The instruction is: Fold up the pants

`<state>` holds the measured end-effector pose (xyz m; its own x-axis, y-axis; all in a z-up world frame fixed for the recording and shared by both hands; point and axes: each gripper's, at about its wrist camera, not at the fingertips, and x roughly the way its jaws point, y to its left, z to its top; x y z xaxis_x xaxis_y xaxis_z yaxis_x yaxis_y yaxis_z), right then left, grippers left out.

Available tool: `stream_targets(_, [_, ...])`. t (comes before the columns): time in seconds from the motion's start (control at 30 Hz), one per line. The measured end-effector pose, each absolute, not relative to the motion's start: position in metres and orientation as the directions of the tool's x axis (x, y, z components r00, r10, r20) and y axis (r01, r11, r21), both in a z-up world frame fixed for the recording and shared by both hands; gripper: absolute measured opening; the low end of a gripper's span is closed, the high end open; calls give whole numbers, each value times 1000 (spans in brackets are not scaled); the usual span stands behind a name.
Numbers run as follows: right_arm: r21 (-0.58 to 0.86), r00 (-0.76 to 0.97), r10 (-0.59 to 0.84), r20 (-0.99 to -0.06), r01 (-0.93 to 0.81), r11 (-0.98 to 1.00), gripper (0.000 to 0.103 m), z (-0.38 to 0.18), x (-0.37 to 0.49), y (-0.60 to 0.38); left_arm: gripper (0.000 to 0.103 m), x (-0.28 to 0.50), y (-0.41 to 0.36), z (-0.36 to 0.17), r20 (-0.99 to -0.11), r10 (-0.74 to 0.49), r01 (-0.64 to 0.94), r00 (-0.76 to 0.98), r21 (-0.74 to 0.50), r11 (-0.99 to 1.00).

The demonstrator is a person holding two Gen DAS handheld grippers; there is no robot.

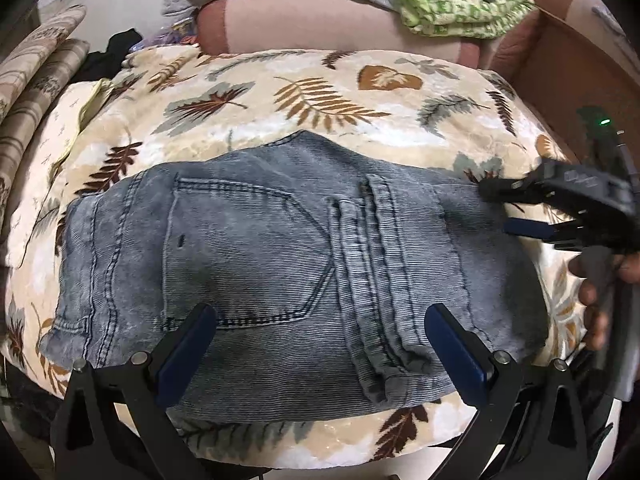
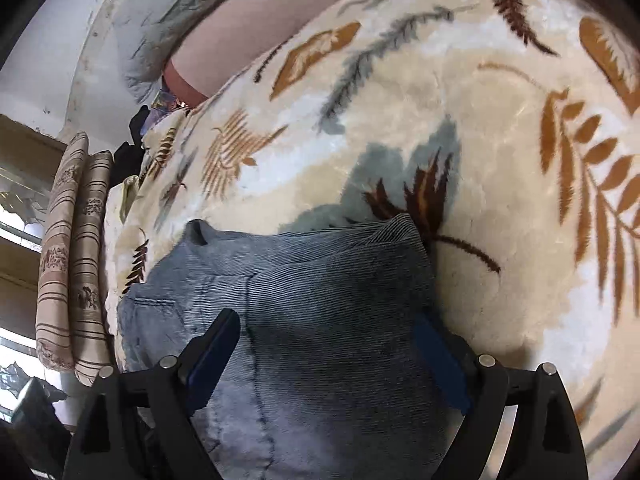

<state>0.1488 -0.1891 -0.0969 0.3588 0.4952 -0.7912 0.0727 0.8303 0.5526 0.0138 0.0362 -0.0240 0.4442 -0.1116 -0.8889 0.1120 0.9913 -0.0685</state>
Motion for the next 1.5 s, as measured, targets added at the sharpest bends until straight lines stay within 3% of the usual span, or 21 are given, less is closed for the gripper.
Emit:
stream_targets(0.1, [543,395,486,-779,37,839,90,-87,149,-187,103,12,39,-21,-885,-114,99,451,-77,992])
stream_targets(0.2, [531,343,472,-812,97,842,91,-114,156,-194,103,8,41,-17,-883,-95,100,459,-55,993])
stream_targets(0.4, [534,396,474,-786,49,844,91,-88,150,-187,103,9,53,-20,-886,-106,67,451,-85,994])
stream_targets(0.53, [496,351,439,-827,88,864,91,-114,157,-189,103,6,56,-17,-881,-107,71,461,-83,994])
stream_targets(0.73, [489,381,433,-817,57,871,91,-89,150,-180,103,5,66,-18,-880,-116,43,461,-108,993])
stream_targets(0.87, [480,353,417,-838,112,870,91,-115,155,-192,103,1,67,-14,-875,-107,50,472,-95,994])
stream_targets(1.1, [477,420,405,-812,77,875,91,-83,153,-186,103,0,70,-14,-876,-103,37,471,-97,995])
stream_targets(1.23, [449,351,383,-855,128,884,91,-122,161,-194,103,0,71,-14,-878,-94,37,469,-87,996])
stream_targets(1.5, [435,397,393,-829,16,900,91,-82,135,-172,103,-3,93,-24,-889,-72,-34,452,-98,995])
